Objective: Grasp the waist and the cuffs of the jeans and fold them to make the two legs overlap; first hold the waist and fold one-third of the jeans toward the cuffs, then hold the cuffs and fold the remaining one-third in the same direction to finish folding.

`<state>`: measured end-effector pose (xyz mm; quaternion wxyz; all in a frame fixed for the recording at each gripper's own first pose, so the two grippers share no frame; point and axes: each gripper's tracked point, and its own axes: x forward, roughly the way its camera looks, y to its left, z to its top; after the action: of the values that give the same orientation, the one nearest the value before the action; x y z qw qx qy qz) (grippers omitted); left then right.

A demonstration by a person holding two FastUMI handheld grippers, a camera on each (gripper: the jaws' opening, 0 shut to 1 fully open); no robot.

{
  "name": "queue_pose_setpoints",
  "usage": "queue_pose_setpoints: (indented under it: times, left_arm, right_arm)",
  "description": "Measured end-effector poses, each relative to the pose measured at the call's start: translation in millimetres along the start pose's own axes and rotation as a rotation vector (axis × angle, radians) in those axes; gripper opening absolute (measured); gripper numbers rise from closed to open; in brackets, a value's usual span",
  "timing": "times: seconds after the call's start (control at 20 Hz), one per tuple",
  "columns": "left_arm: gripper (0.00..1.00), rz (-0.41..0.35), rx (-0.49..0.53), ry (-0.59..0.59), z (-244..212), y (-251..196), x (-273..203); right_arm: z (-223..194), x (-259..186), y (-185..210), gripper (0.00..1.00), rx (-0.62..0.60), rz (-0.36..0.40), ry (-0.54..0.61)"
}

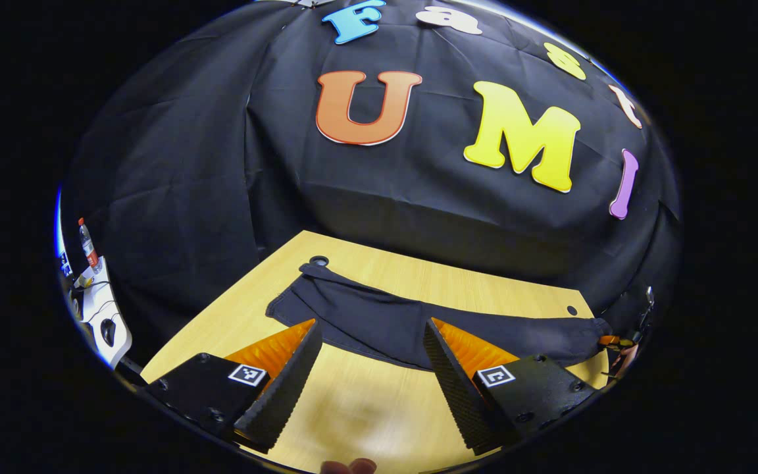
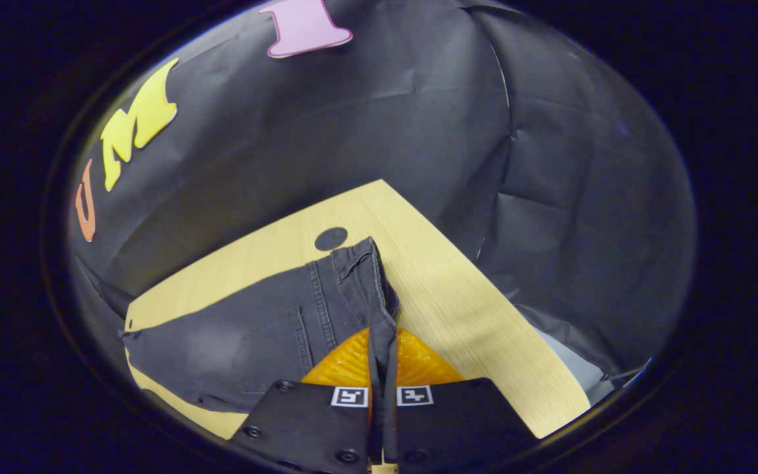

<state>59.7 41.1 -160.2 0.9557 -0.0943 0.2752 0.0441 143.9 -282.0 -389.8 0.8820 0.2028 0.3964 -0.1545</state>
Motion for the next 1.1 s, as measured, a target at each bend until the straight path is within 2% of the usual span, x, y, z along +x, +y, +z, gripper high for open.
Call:
queue_pose_setpoints:
  times: [0.2, 0.35, 0.55, 0.75, 0.8, 0.85, 1.1]
  left_arm:
    - [1.0, -0.008, -0.01, -0.042, 7.7, 30.3, -2.9]
    - [1.0, -0.019, -0.018, -0.072, 11.1, 50.6, -3.6]
    - [1.0, -0.024, -0.068, -0.105, 16.5, 82.0, -4.3]
    - [0.99, -0.012, -0.124, -0.132, 24.3, 112.7, -3.9]
    - [0.99, -0.001, -0.136, -0.138, 24.0, 123.1, -5.2]
    - [0.99, 0.002, -0.154, -0.138, 23.6, 132.9, -7.0]
    - [0.99, 0.039, -0.206, -0.126, 11.3, 179.0, -18.5]
  right_arm:
    - [34.4, -59.4, 45.4, 0.01, -0.064, 0.006, -0.09]
    - [64.1, -107.0, 113.8, 0.01, -0.108, 0.061, -0.175]
    - [65.2, -153.2, 220.0, 0.0, -0.226, 0.147, -0.247]
    - [23.0, -175.9, 334.2, 0.01, -0.338, 0.244, -0.262]
    - [6.5, -175.2, 359.4, 0.05, -0.36, 0.259, -0.259]
    - [-13.6, -173.5, 384.9, 0.01, -0.386, 0.271, -0.25]
    - [-139.5, -128.8, 489.6, 0.01, -0.559, 0.289, -0.176]
